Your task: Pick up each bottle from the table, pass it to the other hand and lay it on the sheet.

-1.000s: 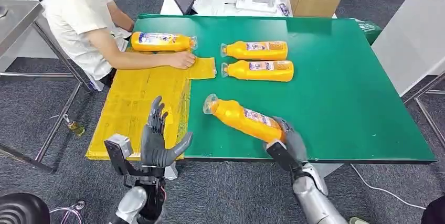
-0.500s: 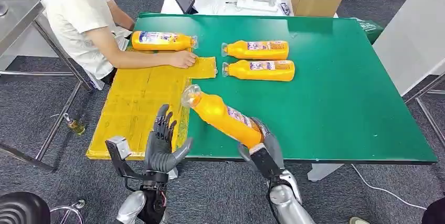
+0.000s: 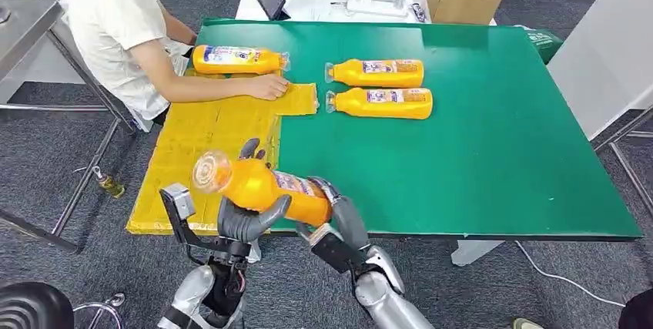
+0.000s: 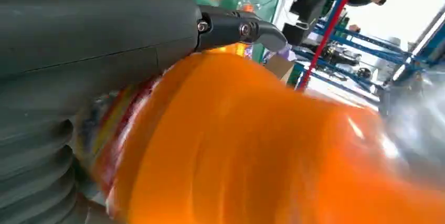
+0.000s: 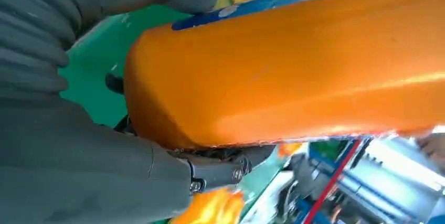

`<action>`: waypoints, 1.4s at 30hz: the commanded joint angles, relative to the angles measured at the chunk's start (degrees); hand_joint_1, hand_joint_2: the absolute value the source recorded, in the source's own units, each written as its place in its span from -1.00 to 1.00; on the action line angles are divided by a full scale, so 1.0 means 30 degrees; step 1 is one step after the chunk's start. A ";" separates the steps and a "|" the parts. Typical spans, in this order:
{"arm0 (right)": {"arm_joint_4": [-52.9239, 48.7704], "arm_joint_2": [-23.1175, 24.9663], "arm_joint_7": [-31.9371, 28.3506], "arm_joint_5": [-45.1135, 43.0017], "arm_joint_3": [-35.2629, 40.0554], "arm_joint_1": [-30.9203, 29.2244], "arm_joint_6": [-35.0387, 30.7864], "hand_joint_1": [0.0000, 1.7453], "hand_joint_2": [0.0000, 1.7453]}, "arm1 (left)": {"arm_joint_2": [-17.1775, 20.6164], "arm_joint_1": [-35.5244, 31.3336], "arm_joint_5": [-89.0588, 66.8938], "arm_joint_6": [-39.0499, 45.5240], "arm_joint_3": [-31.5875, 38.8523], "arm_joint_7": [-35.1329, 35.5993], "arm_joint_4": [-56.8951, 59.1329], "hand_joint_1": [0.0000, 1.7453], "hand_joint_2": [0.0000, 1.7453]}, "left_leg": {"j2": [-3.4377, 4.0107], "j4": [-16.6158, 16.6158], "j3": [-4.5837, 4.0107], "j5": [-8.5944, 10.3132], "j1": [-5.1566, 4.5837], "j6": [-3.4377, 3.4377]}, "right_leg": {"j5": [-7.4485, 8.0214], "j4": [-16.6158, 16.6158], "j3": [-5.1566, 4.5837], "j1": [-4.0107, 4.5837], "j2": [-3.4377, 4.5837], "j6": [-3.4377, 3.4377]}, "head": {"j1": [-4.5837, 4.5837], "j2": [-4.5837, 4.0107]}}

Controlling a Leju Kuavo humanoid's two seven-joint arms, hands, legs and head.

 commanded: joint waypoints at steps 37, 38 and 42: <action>-0.5341 -0.1867 -0.0536 0.0488 0.0631 0.2992 -0.2203 -1.00 -1.00 | 0.0381 0.1194 0.1535 -0.1949 0.3028 -0.0734 -0.2221 1.00 1.00 | -0.0035 -0.0009 0.0106 -0.0052 0.0009 0.0038 | -0.0065 -0.0023 0.0123 0.0028 -0.0076 -0.0061 | 0.0007 0.0000; -0.6530 -0.1692 -0.0671 0.1005 -0.0497 0.3782 -0.5030 -1.00 -1.00 | 0.0435 0.1524 0.0586 -0.0840 0.3685 -0.1231 -0.2692 1.00 1.00 | -0.0015 -0.0014 0.0048 -0.0023 0.0003 0.0021 | -0.0033 -0.0018 0.0048 0.0015 -0.0044 -0.0040 | -0.0007 0.0000; -1.3667 0.0821 -0.0671 0.3724 -0.6102 0.6049 -0.7148 -1.00 -1.00 | 0.1024 0.2044 -0.1718 0.1388 0.4622 -0.1363 -0.3557 1.00 1.00 | 0.0018 -0.0008 0.0069 -0.0054 -0.0012 0.0022 | -0.0058 0.0010 0.0056 0.0004 -0.0017 -0.0063 | -0.0001 0.0000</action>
